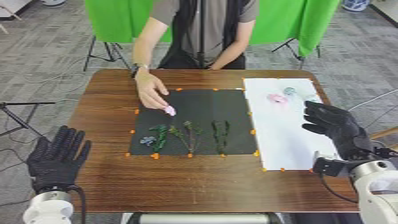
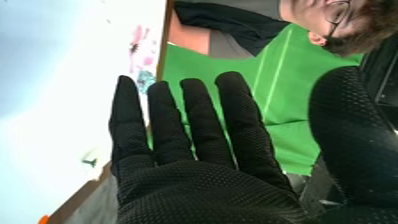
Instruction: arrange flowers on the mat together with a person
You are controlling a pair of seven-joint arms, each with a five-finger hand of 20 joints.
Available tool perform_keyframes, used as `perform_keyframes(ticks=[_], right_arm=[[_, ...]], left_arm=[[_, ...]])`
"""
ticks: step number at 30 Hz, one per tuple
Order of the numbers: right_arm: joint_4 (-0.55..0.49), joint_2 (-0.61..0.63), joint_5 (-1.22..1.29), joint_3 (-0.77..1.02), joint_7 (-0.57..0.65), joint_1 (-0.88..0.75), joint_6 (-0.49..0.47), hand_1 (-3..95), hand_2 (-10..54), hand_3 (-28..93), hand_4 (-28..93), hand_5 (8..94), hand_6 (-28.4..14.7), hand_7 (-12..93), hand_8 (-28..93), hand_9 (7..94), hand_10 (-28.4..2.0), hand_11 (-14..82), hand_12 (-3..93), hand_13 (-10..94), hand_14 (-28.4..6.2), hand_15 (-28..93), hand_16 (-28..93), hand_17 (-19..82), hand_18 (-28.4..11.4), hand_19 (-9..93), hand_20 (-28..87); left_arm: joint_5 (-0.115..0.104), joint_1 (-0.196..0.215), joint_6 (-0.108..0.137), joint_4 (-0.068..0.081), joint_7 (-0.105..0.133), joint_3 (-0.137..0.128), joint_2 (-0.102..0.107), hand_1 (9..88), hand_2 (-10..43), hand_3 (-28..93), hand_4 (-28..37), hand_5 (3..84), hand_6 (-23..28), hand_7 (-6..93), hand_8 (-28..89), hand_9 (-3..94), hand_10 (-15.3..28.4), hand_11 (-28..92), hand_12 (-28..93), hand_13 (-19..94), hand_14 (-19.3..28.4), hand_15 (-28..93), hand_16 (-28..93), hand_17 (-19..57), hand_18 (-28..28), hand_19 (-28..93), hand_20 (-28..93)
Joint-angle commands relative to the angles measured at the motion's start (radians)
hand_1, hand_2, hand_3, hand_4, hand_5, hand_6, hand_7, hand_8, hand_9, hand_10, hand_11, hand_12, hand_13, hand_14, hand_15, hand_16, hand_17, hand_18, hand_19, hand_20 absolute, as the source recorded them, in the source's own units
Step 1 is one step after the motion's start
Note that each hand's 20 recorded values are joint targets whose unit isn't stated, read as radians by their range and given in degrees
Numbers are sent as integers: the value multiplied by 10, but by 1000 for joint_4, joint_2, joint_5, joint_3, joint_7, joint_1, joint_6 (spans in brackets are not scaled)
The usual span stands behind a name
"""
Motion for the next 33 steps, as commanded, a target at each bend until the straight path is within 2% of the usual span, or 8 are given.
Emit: perform_keyframes(ticks=[1, 4, 6, 27, 30, 33], right_arm=[[3, -28, -16, 5, 2, 6, -28, 197, 30, 794, -246, 418, -60, 131, -103, 399, -171, 45, 129, 307, -167, 79, 176, 122, -173, 349, 141], [3, -30, -18, 6, 3, 7, -30, 195, 28, 794, -245, 415, -61, 129, -100, 396, -172, 45, 129, 306, -168, 78, 178, 121, -173, 348, 141], [3, -31, -18, 6, 3, 7, -31, 203, 26, 795, -245, 415, -61, 128, -99, 396, -172, 45, 129, 306, -168, 77, 179, 121, -174, 348, 142], [3, -3, 0, -2, -7, -2, -6, 220, 20, 795, -250, 415, -63, 130, -98, 393, -175, 48, 130, 308, -170, 74, 186, 120, -174, 351, 143], [3, 34, 23, -13, -21, -15, 27, 227, 13, 797, -249, 413, -61, 132, -99, 385, -166, 47, 130, 306, -168, 73, 186, 121, -174, 352, 143], [3, 83, 55, -27, -40, -30, 70, 232, 4, 801, -250, 406, -59, 134, -100, 377, -139, 48, 129, 303, -155, 70, 183, 122, -174, 344, 139]], left_arm=[[-7, -5, 8, 1, -1, 15, -10, 272, 139, 766, -283, 494, 92, 156, -112, 414, 138, 201, 54, 308, 137, 270, -80, -59, 142, 393, 82], [-11, -5, 19, -1, 2, 14, -11, 272, 140, 766, -283, 495, 92, 156, -112, 414, 138, 201, 53, 309, 137, 270, -81, -59, 143, 394, 82], [-5, -5, 28, -1, -1, 10, -13, 273, 142, 765, -283, 495, 92, 157, -112, 414, 139, 202, 53, 309, 137, 271, -81, -59, 142, 395, 82], [-10, 4, 18, -1, 7, 4, -13, 270, 146, 768, -283, 498, 93, 158, -113, 416, 140, 205, 54, 311, 138, 274, -83, -59, 142, 400, 79], [-7, 6, 14, -2, 9, 6, -11, 270, 145, 769, -283, 498, 93, 158, -113, 416, 140, 204, 53, 311, 138, 274, -82, -59, 143, 401, 80], [-5, 4, 12, 1, 3, 7, -11, 270, 145, 768, -283, 498, 93, 157, -113, 416, 139, 204, 54, 311, 138, 273, -82, -58, 143, 399, 79]])
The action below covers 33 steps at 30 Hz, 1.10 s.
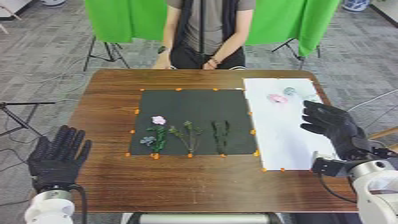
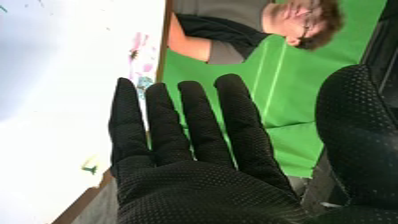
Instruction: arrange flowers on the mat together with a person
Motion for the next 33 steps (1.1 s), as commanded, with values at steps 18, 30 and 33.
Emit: perform_keyframes(ticks=[18, 30, 33], right_arm=[[95, 214, -823, -100, -45, 166, 179, 255, -61, 831, -260, 369, -53, 146, -113, 333, -150, 44, 109, 229, -103, 31, 80, 122, -71, 187, 23], [218, 360, -1199, -248, 196, 373, 45, 307, -95, 812, -278, 328, -43, 133, -102, 295, -149, 12, 127, 224, -147, 40, 121, 108, -148, 316, 101], [254, 382, -1235, -315, 284, 441, 21, 380, -95, 823, -279, 342, -37, 157, -113, 318, -147, 37, 124, 272, -142, 60, 138, 127, -156, 377, 114]], left_arm=[[-6, 24, -5, 0, 7, 3, -7, 271, 143, 767, -283, 496, 92, 157, -113, 416, 139, 203, 54, 311, 137, 272, -82, -58, 142, 398, 80], [-12, 41, -5, -9, 23, -2, -11, 272, 143, 767, -283, 497, 92, 157, -113, 416, 139, 203, 55, 311, 137, 272, -81, -57, 142, 397, 81], [-9, 44, -7, -10, 25, -3, -11, 271, 143, 768, -283, 496, 92, 158, -112, 416, 138, 203, 55, 311, 137, 272, -81, -58, 142, 396, 81]])
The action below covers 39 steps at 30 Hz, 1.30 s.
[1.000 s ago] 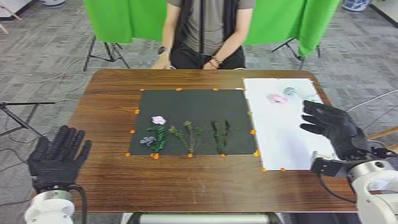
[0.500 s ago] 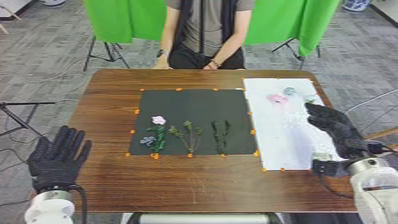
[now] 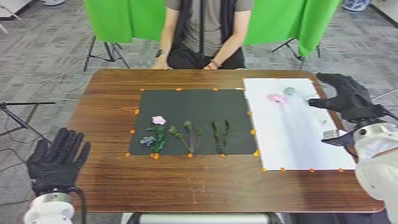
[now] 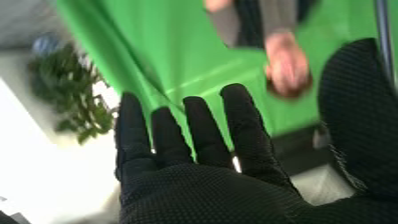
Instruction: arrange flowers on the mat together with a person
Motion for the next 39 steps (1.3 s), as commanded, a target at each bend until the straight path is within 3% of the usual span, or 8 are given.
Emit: perform_keyframes(ticks=[1, 10, 14, 19, 21, 29, 35, 39], right_arm=[[112, 97, -321, -150, 165, 193, -24, 389, -95, 825, -280, 348, -36, 164, -119, 323, -146, 40, 120, 279, -140, 64, 140, 132, -158, 399, 115], [196, 52, -202, -166, 253, 276, -281, 401, -95, 800, -283, 353, -53, 138, -110, 317, -164, 44, 119, 297, -146, 73, 154, 131, -176, 502, 127], [259, 41, -154, -171, 215, 265, -223, 421, -95, 801, -282, 381, -52, 146, -111, 354, -155, 57, 118, 356, -128, 101, 162, 143, -184, 527, 132], [261, 19, -82, -142, 242, 272, -421, 454, -95, 798, -282, 402, -38, 165, -124, 385, -140, 68, 114, 387, -119, 117, 161, 162, -184, 536, 130], [268, 10, -74, -147, 237, 278, -450, 453, -95, 774, -282, 387, -45, 151, -121, 384, -140, 69, 114, 391, -120, 121, 162, 160, -185, 544, 132], [315, 7, -107, -226, 205, 291, -410, 510, -95, 676, -283, 413, -20, 197, -132, 436, -104, 100, 125, 446, -103, 146, 180, 175, -184, 586, 142], [334, 5, -149, -276, 201, 275, -291, 585, -95, 607, -283, 569, 39, 303, -130, 630, -79, 165, 161, 598, -64, 239, 230, 224, -171, 646, 191], [339, 6, -142, -284, 203, 265, -258, 647, -95, 556, -282, 662, 47, 415, -39, 816, -54, 89, 392, 680, -40, 212, 419, 246, -168, 640, 265]], left_arm=[[-7, 27, -6, -7, 10, -4, -11, 271, 142, 768, -283, 496, 92, 158, -112, 416, 139, 203, 55, 311, 137, 272, -81, -58, 142, 396, 81], [-11, 27, -31, -3, 28, 4, -10, 257, 126, 774, -283, 494, 92, 156, -113, 415, 138, 203, 56, 311, 137, 271, -81, -58, 142, 394, 80], [-5, 23, -32, -12, 23, 6, -9, 253, 124, 774, -283, 493, 92, 155, -112, 415, 138, 202, 56, 311, 137, 267, -81, -57, 142, 392, 81], [38, 7, -52, -4, 4, 20, -4, 255, 126, 770, -283, 492, 91, 152, -110, 415, 138, 200, 57, 311, 137, 264, -79, -57, 142, 390, 82], [31, -7, -59, 4, 1, 31, 0, 255, 127, 769, -283, 492, 91, 152, -110, 415, 138, 199, 57, 311, 137, 264, -78, -57, 142, 390, 83], [64, -43, -78, 23, -20, 55, -3, 255, 127, 769, -283, 491, 90, 152, -110, 414, 138, 196, 57, 309, 137, 260, -77, -57, 142, 389, 83], [62, -48, -77, 27, -27, 55, -1, 255, 127, 769, -283, 488, 91, 149, -109, 408, 137, 192, 58, 306, 137, 258, -76, -59, 143, 388, 83], [42, -59, -68, 32, -27, 64, -5, 255, 126, 770, -283, 487, 90, 149, -108, 408, 137, 192, 59, 306, 136, 258, -75, -59, 143, 387, 83]])
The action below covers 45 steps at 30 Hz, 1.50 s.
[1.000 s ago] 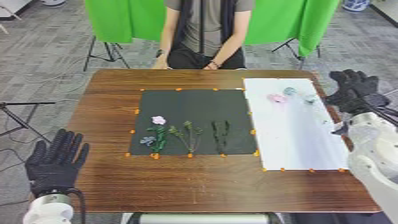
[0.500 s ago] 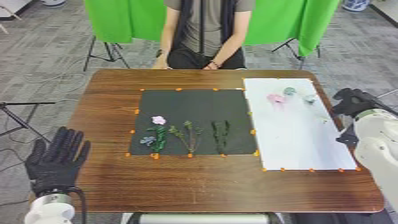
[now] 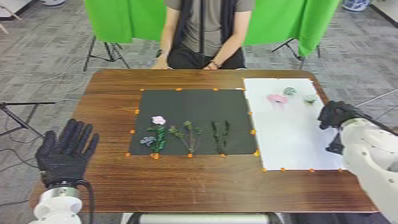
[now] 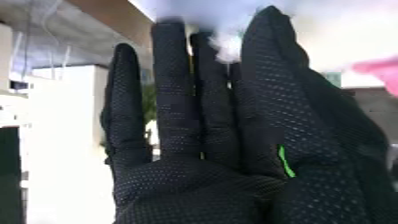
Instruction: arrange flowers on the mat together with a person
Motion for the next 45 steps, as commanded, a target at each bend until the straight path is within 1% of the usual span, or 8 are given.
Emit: perform_keyframes(ticks=[1, 11, 16, 20, 24, 32, 38, 45], right_arm=[[6, -7, -23, -24, -9, -36, 40, 649, -95, 568, -282, 681, 49, 428, -27, 832, -54, 100, 410, 691, -38, 213, 432, 249, -168, 638, 269], [-233, 27, -173, -82, -105, -107, 213, 625, -95, 630, -283, 709, 40, 433, -13, 856, -55, 108, 435, 710, -37, 211, 445, 258, -174, 643, 274], [-293, -46, -128, -134, -267, 12, 172, 621, -95, 636, -283, 697, 41, 440, -9, 847, -54, 106, 436, 698, -33, 213, 448, 252, -167, 632, 268], [-262, -104, -92, -270, -328, 158, 208, 615, -95, 642, -283, 692, 41, 445, -17, 844, -52, 105, 433, 691, -29, 215, 446, 248, -164, 627, 266], [-206, -171, 68, -383, -348, 267, 256, 611, -95, 647, -283, 691, 44, 450, -19, 845, -49, 107, 433, 692, -28, 220, 448, 247, -164, 629, 267], [-118, -278, -52, -548, -311, 365, 237, 606, -95, 656, -283, 693, 43, 456, -23, 848, -50, 113, 436, 695, -30, 231, 447, 247, -167, 632, 272], [-63, -324, -177, -690, -304, 437, 204, 601, -95, 669, -283, 695, 36, 456, -15, 848, -55, 120, 441, 697, -34, 239, 445, 250, -178, 641, 276], [22, -368, -229, -830, -286, 519, 225, 600, -95, 673, -283, 699, 29, 447, -8, 847, -60, 122, 438, 697, -40, 250, 438, 255, -183, 651, 277]], left_arm=[[-14, -7, 0, 16, -14, 15, -5, 255, 126, 770, -283, 487, 90, 149, -108, 408, 137, 192, 59, 306, 136, 258, -75, -59, 143, 387, 83], [9, 1, -38, 21, -35, 6, -9, 326, 57, 630, -283, 481, 90, 143, -108, 399, 133, 186, 56, 301, 135, 252, -75, -59, 142, 382, 84], [4, 4, -33, 18, -35, 10, -9, 440, 139, 274, -283, 477, 91, 119, -101, 395, 134, 174, 53, 296, 136, 240, -71, -59, 144, 373, 85], [7, 3, -28, 17, -38, 14, -7, 511, 218, -166, -101, 476, 102, 79, -75, 396, 144, 130, 79, 302, 145, 185, -34, -34, 155, 298, 116], [18, -10, -27, 23, -52, 25, -10, 521, 298, -278, -92, 478, 110, 55, -64, 397, 150, 105, 95, 305, 152, 155, -12, -18, 160, 252, 138], [20, -15, -20, 24, -51, 35, 5, 491, 299, -200, -64, 478, 106, 66, -70, 397, 146, 116, 86, 302, 150, 174, -22, -31, 157, 283, 138], [30, -20, -15, 28, -68, 49, -1, 439, 220, 239, -271, 479, 96, 101, -92, 395, 138, 157, 59, 295, 141, 227, -59, -57, 148, 360, 103], [47, -37, -31, 40, -79, 59, 3, 342, 193, 509, -283, 479, 93, 112, -100, 394, 135, 170, 50, 294, 138, 243, -72, -63, 145, 382, 87]])
